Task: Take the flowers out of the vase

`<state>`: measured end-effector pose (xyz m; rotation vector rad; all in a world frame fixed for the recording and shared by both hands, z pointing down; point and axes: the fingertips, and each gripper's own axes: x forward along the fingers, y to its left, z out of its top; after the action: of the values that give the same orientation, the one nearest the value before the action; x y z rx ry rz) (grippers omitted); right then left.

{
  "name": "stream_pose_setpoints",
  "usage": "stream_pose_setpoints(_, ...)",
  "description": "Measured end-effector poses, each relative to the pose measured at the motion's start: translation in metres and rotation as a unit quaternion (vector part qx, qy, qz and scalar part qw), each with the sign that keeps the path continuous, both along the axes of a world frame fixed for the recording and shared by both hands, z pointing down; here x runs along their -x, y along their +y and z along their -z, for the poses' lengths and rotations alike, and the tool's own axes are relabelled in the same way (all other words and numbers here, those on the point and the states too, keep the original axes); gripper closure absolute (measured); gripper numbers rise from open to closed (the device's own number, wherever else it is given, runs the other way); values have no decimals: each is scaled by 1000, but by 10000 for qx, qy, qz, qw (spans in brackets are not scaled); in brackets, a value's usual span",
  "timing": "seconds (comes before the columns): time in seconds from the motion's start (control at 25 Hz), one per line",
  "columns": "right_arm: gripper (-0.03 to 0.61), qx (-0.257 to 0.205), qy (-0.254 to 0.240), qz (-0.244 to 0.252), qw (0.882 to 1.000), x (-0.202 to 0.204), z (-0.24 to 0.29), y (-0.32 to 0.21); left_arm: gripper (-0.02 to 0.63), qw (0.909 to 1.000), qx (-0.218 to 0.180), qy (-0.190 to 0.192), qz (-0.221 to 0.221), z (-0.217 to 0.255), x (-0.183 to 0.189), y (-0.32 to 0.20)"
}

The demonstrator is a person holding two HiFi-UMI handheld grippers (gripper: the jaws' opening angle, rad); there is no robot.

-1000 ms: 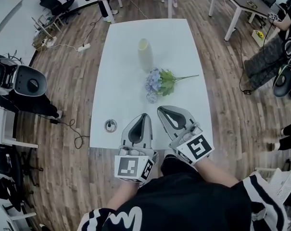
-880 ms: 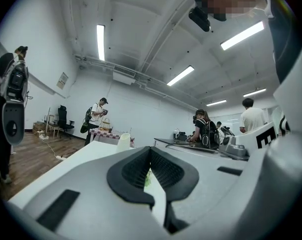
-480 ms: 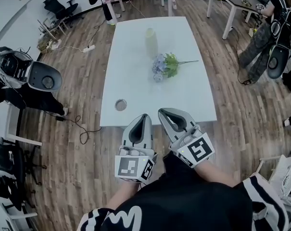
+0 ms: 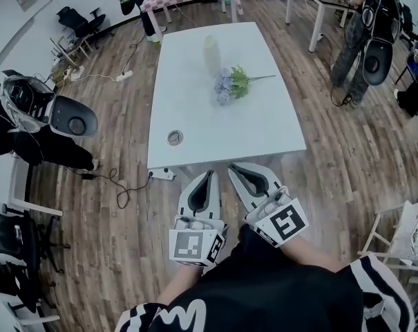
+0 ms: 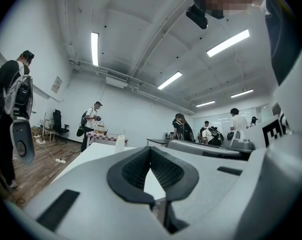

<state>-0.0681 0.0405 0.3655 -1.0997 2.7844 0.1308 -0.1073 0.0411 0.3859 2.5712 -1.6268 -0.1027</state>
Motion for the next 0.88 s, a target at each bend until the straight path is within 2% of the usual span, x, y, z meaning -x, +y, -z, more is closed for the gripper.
stream_pose_setpoints(0.44, 561, 103, 71, -46, 9999, -9, -8, 29, 609, 9999, 60, 38, -108, -6, -17, 26)
stream_pose_setpoints(0.88, 561, 89, -16, -101, 9999, -43, -3, 72, 609, 9998, 27, -5, -202, 0, -52, 67)
